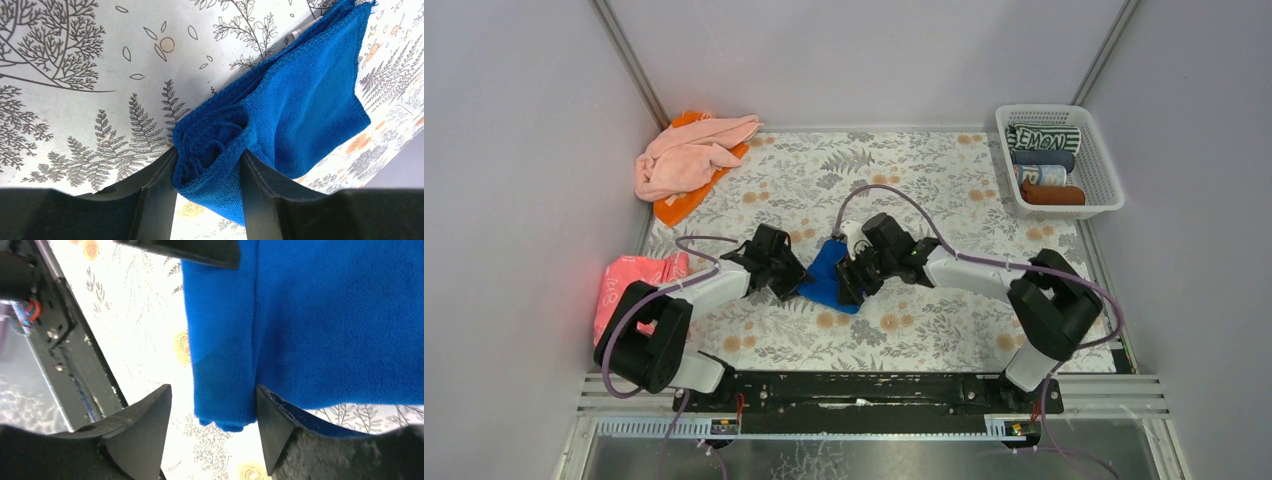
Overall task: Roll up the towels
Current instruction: Roll the towel at the center of the board.
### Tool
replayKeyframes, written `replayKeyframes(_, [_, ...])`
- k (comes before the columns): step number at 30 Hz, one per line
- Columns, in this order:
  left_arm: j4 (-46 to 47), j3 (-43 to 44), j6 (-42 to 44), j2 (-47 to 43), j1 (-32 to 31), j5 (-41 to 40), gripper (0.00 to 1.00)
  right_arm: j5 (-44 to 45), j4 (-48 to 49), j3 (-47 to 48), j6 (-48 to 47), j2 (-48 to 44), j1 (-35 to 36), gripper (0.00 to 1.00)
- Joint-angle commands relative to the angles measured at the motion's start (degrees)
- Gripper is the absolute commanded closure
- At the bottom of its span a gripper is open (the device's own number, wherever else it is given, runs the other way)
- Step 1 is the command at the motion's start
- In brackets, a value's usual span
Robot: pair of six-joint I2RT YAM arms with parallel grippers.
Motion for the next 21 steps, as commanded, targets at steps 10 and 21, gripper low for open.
replayKeyframes(10, [-4.13, 0.12, 1.19, 0.78, -0.18, -4.16, 0.59, 41.29, 2.9, -3.91, -17.63, -13.07, 20.61, 0.28])
replayKeyframes(21, [-4.47, 0.39, 1.62, 0.6, -0.19, -4.21, 0.59, 43.75, 4.78, -3.27, -21.61, -2.23, 22.75, 0.28])
